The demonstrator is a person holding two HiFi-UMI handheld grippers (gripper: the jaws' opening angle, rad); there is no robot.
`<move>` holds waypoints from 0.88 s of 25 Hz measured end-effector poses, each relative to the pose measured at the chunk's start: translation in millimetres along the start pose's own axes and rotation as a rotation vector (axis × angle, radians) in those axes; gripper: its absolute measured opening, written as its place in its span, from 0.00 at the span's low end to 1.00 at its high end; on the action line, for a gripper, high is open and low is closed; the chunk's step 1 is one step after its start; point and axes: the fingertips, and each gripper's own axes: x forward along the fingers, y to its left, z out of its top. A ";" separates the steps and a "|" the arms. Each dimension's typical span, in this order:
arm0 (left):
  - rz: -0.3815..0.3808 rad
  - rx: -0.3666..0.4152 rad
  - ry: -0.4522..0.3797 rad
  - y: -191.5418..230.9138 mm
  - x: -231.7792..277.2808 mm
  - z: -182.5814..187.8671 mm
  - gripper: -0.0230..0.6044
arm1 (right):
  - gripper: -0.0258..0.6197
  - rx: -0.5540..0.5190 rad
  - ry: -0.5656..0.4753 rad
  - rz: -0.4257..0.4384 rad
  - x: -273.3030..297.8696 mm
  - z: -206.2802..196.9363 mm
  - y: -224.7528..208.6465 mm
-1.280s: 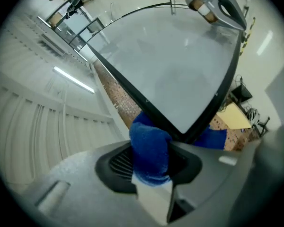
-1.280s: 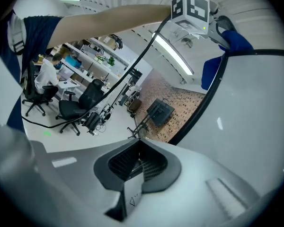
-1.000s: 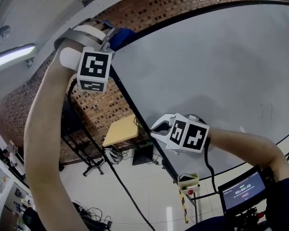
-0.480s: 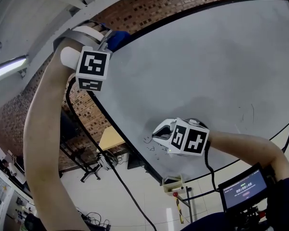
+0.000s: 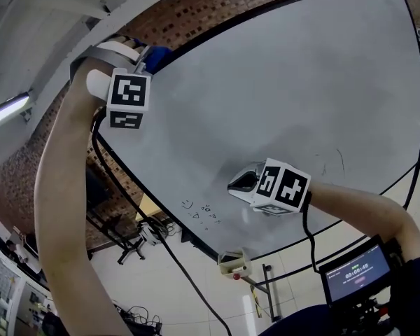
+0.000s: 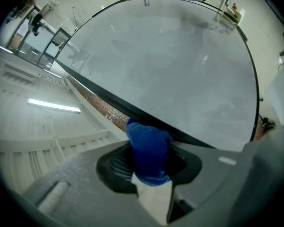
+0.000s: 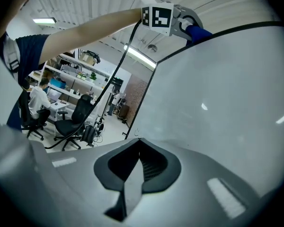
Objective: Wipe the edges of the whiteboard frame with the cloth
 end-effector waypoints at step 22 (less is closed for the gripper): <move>0.156 -0.492 0.124 70.2 -75.1 42.5 0.28 | 0.06 0.146 -0.226 -0.104 -138.7 -32.1 11.0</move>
